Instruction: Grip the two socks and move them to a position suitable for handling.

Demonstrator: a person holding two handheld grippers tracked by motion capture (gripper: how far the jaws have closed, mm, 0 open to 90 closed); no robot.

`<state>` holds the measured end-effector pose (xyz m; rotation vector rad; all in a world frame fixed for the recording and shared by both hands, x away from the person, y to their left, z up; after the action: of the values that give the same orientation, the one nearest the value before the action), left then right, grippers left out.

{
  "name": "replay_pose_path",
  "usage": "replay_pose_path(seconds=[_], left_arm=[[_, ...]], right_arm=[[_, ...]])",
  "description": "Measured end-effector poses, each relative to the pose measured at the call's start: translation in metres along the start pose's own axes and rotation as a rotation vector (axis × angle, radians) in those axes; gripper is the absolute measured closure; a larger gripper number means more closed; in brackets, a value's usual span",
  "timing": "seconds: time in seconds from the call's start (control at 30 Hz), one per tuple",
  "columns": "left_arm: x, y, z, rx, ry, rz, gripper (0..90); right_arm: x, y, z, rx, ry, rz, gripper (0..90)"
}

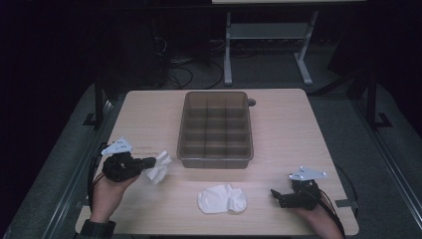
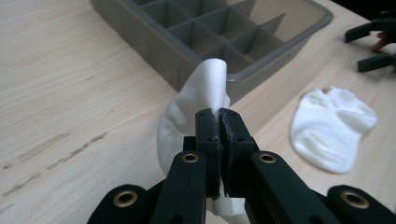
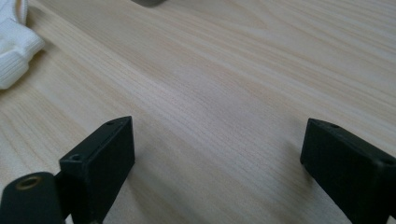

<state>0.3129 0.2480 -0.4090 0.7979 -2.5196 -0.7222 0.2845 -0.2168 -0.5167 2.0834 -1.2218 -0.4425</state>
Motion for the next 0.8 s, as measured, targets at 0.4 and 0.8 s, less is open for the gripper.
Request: replay_pose_path(seconds=[0.4, 0.8], left_arm=[[0.035, -0.017, 0.0, 0.0, -0.031, 0.085, 87.5], [0.045, -0.05, 0.018, -0.075, -0.028, 0.12, 87.5]], right_arm=[[0.0, 0.0, 0.0, 0.0, -0.001, 0.001, 9.5], [0.0, 0.0, 0.0, 0.0, -0.001, 0.001, 9.5]])
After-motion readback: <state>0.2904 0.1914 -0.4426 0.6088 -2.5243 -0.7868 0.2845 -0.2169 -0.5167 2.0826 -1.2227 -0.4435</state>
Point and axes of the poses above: each handheld gripper's, and its own axes: y roughly backward along the jaws, z roughly out of its underside, x roughly to its right, the point moved 5 cm from there along -y, roughly forward along the jaws, and after that the axes turned 6 degrees about z, right-handed, at the moved point
